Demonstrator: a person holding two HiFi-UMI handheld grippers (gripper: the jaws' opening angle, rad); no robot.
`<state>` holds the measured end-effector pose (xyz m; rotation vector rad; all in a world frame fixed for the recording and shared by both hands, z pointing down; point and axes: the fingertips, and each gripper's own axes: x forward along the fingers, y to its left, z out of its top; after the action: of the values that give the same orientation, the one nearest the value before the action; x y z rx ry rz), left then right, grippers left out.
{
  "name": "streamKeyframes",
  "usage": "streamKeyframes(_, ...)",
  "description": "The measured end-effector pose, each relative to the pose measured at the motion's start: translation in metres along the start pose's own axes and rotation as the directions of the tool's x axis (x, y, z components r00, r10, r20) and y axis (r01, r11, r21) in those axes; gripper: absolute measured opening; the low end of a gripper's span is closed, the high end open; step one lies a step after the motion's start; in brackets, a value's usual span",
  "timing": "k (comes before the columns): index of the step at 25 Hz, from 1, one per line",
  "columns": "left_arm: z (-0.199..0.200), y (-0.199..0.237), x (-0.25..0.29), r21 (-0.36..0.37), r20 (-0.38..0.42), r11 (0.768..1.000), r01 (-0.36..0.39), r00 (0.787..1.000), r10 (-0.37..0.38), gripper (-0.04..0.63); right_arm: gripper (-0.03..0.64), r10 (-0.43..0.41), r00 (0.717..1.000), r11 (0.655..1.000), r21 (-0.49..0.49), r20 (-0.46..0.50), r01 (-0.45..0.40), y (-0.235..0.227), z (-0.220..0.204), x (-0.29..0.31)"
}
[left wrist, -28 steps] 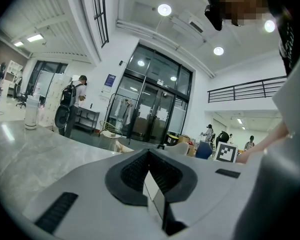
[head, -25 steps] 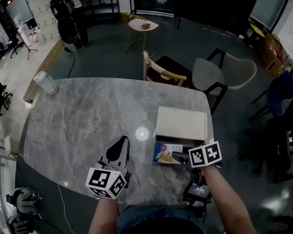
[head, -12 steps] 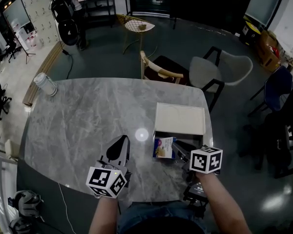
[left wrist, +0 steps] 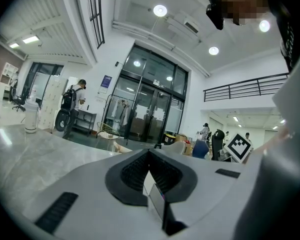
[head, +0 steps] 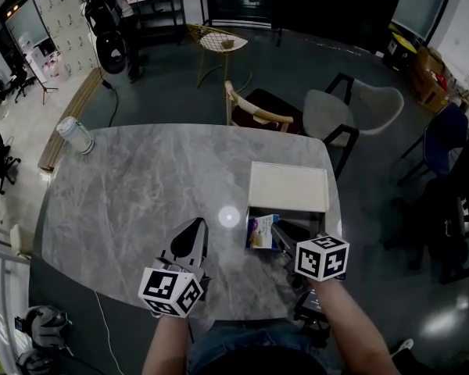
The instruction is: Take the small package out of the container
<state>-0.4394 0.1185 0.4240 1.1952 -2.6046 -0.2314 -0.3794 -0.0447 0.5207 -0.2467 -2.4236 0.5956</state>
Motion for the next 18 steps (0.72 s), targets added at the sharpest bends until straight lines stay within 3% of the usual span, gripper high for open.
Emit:
streamKeyframes(5, 0.0, 0.001, 0.002, 0.007, -0.001, 1.0, 0.0, 1.0, 0.0, 0.012, 0.107, -0.018, 1.0, 1.0, 0.003, -0.016, 0.018, -0.004, -0.001, 0.002)
streamKeyframes(6, 0.0, 0.0, 0.003, 0.007, -0.001, 1.0, 0.001, 1.0, -0.001, 0.012, 0.219, -0.018, 1.0, 1.0, 0.023, -0.019, 0.018, -0.006, -0.001, 0.002)
streamKeyframes(7, 0.0, -0.001, 0.004, 0.007, -0.002, 1.0, 0.002, 1.0, -0.002, 0.012, 0.233, -0.014, 1.0, 0.999, 0.047, -0.021, 0.015, -0.007, -0.002, 0.003)
streamKeyframes(11, 0.002, -0.003, 0.005, 0.011, 0.001, 1.0, 0.004, 1.0, -0.004, 0.012, 0.233, 0.024, 0.999, 0.992, 0.126, -0.048, -0.018, -0.006, -0.002, 0.006)
streamKeyframes(15, 0.005, 0.002, 0.002, 0.013, 0.008, 1.0, -0.01, 1.0, 0.01, 0.012, 0.178, 0.115, 0.986, 0.962, 0.263, -0.124, -0.08, 0.0, -0.006, 0.008)
streamKeyframes(18, 0.005, 0.007, -0.001, 0.013, 0.011, 1.0, -0.022, 1.0, 0.022, 0.012, 0.201, 0.141, 0.969, 0.958, 0.275, -0.205, -0.081, -0.002, -0.015, 0.008)
